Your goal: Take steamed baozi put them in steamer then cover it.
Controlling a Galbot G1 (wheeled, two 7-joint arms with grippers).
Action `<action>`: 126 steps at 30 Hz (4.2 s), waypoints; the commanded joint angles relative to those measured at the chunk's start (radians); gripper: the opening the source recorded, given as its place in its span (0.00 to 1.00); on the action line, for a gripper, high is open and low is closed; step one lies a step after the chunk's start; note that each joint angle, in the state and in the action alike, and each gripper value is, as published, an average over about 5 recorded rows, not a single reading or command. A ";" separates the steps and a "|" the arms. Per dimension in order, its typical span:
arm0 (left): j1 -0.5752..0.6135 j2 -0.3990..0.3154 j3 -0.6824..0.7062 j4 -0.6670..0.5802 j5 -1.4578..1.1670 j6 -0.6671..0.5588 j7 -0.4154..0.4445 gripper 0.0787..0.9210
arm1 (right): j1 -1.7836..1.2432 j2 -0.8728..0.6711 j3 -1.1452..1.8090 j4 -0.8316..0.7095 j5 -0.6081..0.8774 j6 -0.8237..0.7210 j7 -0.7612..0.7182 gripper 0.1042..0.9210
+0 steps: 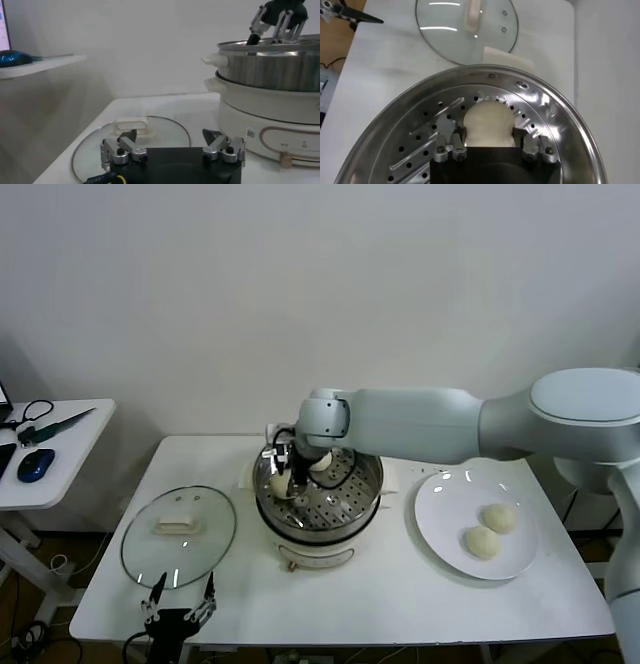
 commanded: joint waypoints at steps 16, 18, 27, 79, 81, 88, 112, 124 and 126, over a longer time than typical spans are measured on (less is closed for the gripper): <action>0.003 -0.006 0.000 -0.015 0.002 0.003 0.003 0.88 | 0.484 -0.479 -0.349 0.154 -0.081 0.357 -0.483 0.88; 0.000 -0.006 -0.001 -0.016 0.000 0.004 0.004 0.88 | 0.479 -0.564 -0.390 0.175 -0.144 0.366 -0.480 0.88; -0.014 -0.008 -0.001 -0.022 -0.004 0.011 0.010 0.88 | 0.193 -0.812 -0.287 0.119 -0.395 0.369 -0.447 0.88; 0.012 -0.025 -0.002 -0.013 0.023 0.004 0.003 0.88 | 0.095 -0.699 -0.062 0.055 -0.537 0.436 -0.439 0.66; 0.014 -0.025 -0.002 -0.014 0.024 0.004 0.003 0.88 | 0.252 -0.636 -0.155 0.062 -0.494 0.523 -0.476 0.66; 0.015 -0.020 -0.004 -0.017 0.027 0.006 0.003 0.88 | 0.591 -0.380 -0.181 0.110 -0.402 0.821 -0.562 0.66; 0.023 -0.022 -0.013 -0.027 0.022 -0.003 -0.002 0.88 | 0.205 -0.044 -0.091 0.289 -0.954 1.024 -0.356 0.66; 0.022 -0.017 -0.015 -0.015 0.019 -0.009 -0.009 0.88 | 0.103 -0.053 -0.104 0.252 -1.026 0.990 -0.317 0.66; 0.022 -0.017 -0.015 -0.014 0.020 -0.008 -0.009 0.88 | 0.093 -0.050 -0.101 0.244 -1.029 0.986 -0.312 0.66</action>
